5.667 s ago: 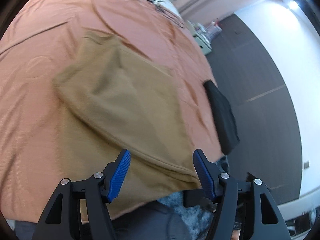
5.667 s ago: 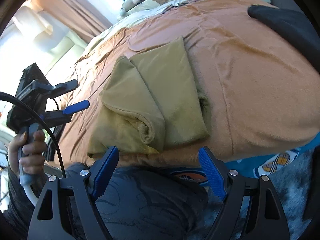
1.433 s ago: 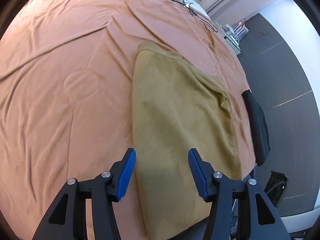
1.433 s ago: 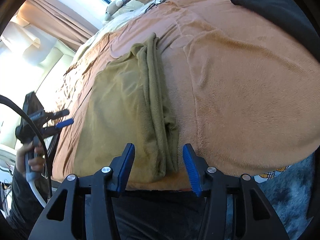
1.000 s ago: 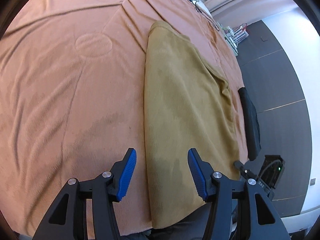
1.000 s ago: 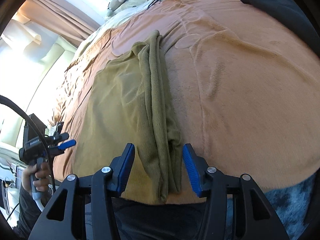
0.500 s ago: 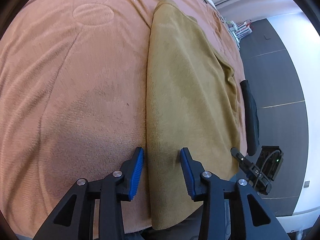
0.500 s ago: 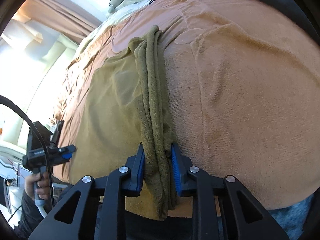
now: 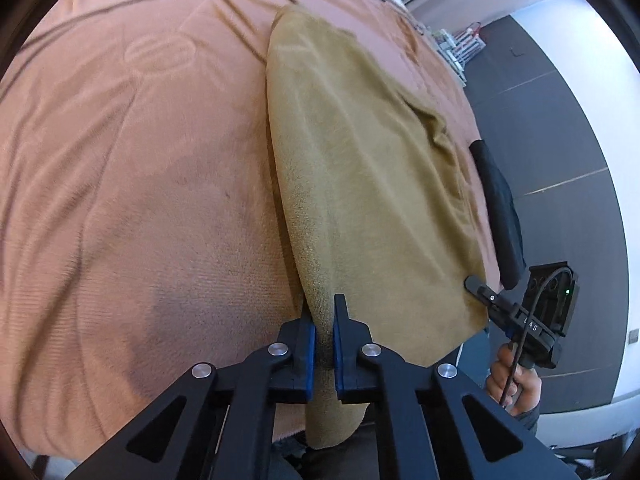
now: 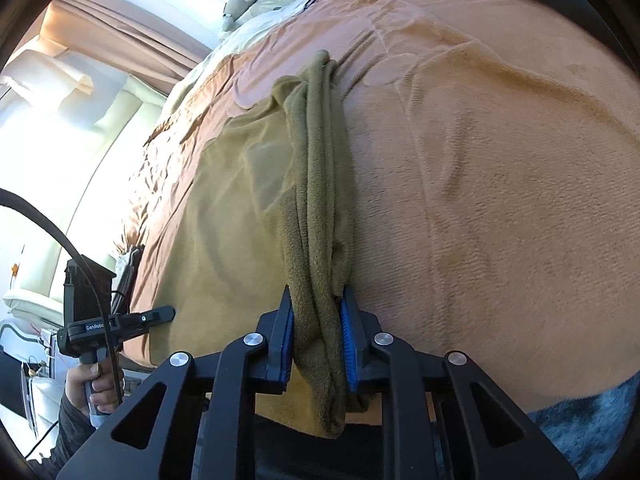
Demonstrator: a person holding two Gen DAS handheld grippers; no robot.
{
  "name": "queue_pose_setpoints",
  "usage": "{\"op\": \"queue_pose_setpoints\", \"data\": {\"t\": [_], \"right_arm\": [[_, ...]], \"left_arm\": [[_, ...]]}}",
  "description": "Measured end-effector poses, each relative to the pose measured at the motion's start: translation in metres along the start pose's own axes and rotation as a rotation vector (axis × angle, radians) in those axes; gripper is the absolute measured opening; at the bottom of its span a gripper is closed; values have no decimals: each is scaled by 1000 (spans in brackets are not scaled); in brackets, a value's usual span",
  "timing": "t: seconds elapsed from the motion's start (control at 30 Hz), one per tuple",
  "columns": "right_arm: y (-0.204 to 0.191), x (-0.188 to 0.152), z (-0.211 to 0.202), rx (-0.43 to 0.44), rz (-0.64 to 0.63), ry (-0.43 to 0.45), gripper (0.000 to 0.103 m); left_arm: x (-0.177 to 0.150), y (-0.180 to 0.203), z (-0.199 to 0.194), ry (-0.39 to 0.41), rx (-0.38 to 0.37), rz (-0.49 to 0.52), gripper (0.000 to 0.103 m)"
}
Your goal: Fold small clothes
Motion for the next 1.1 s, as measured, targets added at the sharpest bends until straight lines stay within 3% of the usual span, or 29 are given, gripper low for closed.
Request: {"op": "queue_pose_setpoints", "data": {"t": [0.37, 0.47, 0.6, 0.87, 0.97, 1.1], "right_arm": [[-18, -21, 16, 49, -23, -57, 16], [-17, -24, 21, 29, -23, -79, 17], [-17, -15, 12, -47, -47, -54, 29], [-29, 35, -16, -116, -82, 22, 53], [-38, 52, -7, -140, -87, 11, 55], [-46, 70, 14, -177, -96, -9, 56]], "left_arm": [[-8, -7, -27, 34, 9, -4, 6], [-12, -11, -24, 11, 20, -3, 7], [-4, -8, -14, -7, 78, -10, 10], [16, -16, -22, 42, 35, -54, 27], [25, -19, -26, 62, 28, -65, 33], [38, -22, -29, 74, 22, -70, 34]]}}
Point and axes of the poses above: each gripper's, at about its wrist camera, not at the fingertips, and z roughly the way its jaws point, y to its right, x to its top, the point moved 7 cm from there along z, roughly the way its jaws point, and after that the axes turned 14 degrees about -y, right-handed, at the moved point
